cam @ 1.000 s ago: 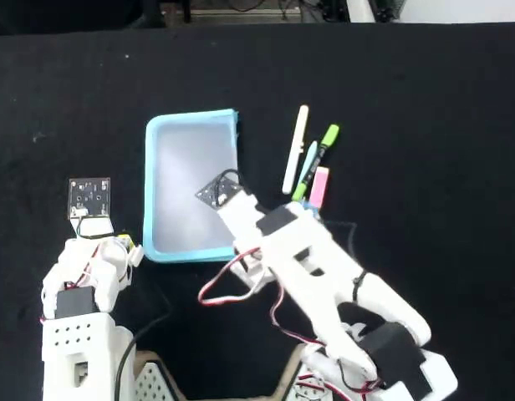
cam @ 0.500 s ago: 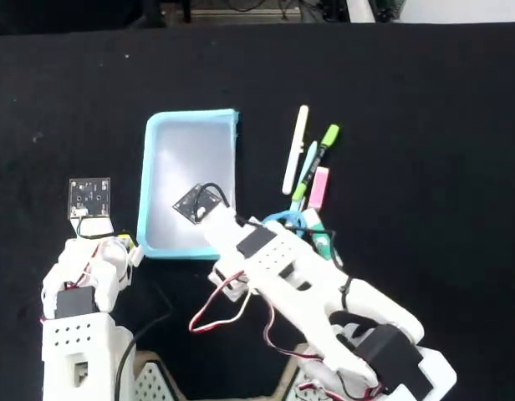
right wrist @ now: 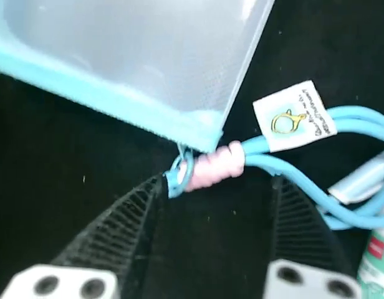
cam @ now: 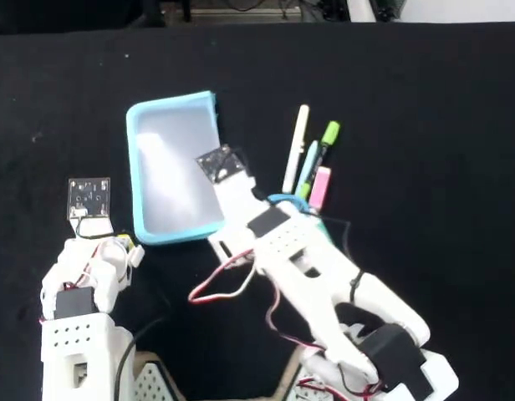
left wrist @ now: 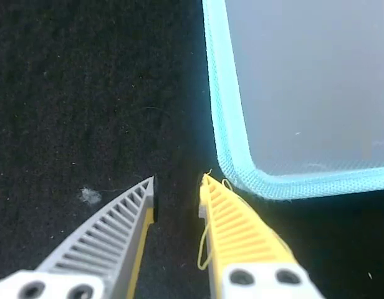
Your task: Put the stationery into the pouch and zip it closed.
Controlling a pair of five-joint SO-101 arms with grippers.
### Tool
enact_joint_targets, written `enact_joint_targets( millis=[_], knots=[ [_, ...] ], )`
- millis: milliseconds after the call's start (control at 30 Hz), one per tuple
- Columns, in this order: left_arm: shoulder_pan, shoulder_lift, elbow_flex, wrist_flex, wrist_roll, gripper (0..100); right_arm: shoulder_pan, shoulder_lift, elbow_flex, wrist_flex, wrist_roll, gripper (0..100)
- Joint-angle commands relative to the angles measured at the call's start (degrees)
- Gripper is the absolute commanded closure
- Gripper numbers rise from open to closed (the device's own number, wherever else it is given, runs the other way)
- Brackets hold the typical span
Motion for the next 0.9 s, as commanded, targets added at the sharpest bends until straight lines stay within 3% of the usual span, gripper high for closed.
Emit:
enact_joint_targets(
  millis=[0,167,333,400,567,867],
  knots=[
    [-0.40,0.09,-1.01,-0.79,0.09,87,1.23,-0.66,-5.58,5.71,6.86,73.0],
    [-0.40,0.09,-1.01,-0.79,0.09,87,3.34,-0.57,-6.37,5.54,22.42,72.7],
    [-0.40,0.09,-1.01,-0.79,0.09,87,3.25,-0.84,-1.54,-0.35,46.24,73.0],
    [-0.40,0.09,-1.01,-0.79,0.09,87,3.25,-0.84,0.57,-3.69,52.04,73.0],
    [-0.40,0.09,-1.01,-0.79,0.09,87,2.55,-0.40,3.91,-10.02,53.01,73.0],
    [-0.40,0.09,-1.01,-0.79,0.09,87,2.55,-0.40,9.01,-10.73,60.22,73.0]
  ],
)
